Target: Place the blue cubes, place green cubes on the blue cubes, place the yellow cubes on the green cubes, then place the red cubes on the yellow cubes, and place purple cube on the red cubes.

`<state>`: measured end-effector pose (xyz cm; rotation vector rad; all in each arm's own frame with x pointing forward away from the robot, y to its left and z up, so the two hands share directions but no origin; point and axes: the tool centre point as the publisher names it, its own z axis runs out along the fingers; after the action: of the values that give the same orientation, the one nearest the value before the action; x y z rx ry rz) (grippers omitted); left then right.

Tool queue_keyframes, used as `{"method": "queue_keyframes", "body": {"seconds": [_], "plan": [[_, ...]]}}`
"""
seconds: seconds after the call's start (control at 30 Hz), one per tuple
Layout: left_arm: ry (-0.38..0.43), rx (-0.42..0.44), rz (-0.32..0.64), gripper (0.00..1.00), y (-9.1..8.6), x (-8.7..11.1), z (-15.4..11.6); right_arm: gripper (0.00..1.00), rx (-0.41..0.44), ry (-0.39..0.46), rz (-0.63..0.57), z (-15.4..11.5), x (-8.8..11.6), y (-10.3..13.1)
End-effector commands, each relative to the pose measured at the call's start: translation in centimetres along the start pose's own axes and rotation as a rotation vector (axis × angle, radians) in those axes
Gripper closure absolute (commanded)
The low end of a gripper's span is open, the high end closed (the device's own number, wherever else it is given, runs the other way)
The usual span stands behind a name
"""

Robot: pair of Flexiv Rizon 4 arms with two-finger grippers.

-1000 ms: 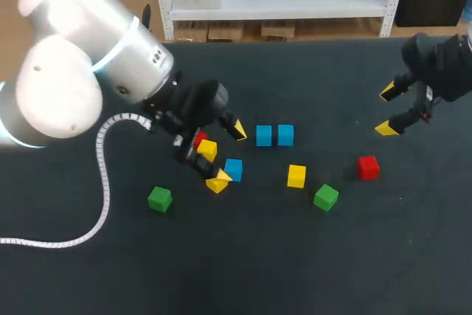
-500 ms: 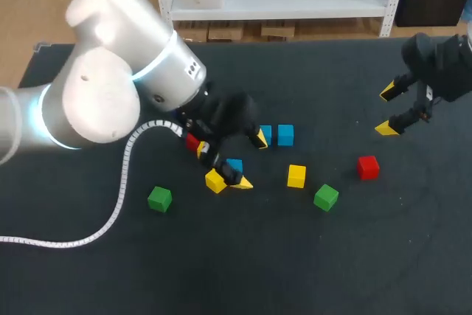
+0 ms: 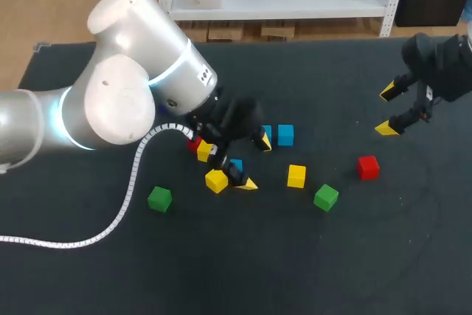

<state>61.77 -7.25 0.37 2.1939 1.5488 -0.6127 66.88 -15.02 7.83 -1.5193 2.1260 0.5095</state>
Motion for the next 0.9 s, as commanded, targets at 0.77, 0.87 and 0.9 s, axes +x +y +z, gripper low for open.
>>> {"method": "queue_keyframes", "body": {"seconds": [0.77, 0.87, 0.9], "plan": [[0.041, -0.027, -0.062, 0.0, 0.4, 4.1, -1.4, 0.0, -0.001, -0.002, -0.001, 0.0, 0.0, 0.0], [0.048, -0.026, -0.076, 0.0, 0.2, 4.8, -1.6, 0.0, -0.001, -0.002, -0.001, 0.0, 0.0, 0.0], [0.049, -0.027, -0.081, 0.0, 0.1, 5.0, -1.7, 0.0, -0.001, -0.002, -0.001, 0.0, 0.0, 0.0]]}}
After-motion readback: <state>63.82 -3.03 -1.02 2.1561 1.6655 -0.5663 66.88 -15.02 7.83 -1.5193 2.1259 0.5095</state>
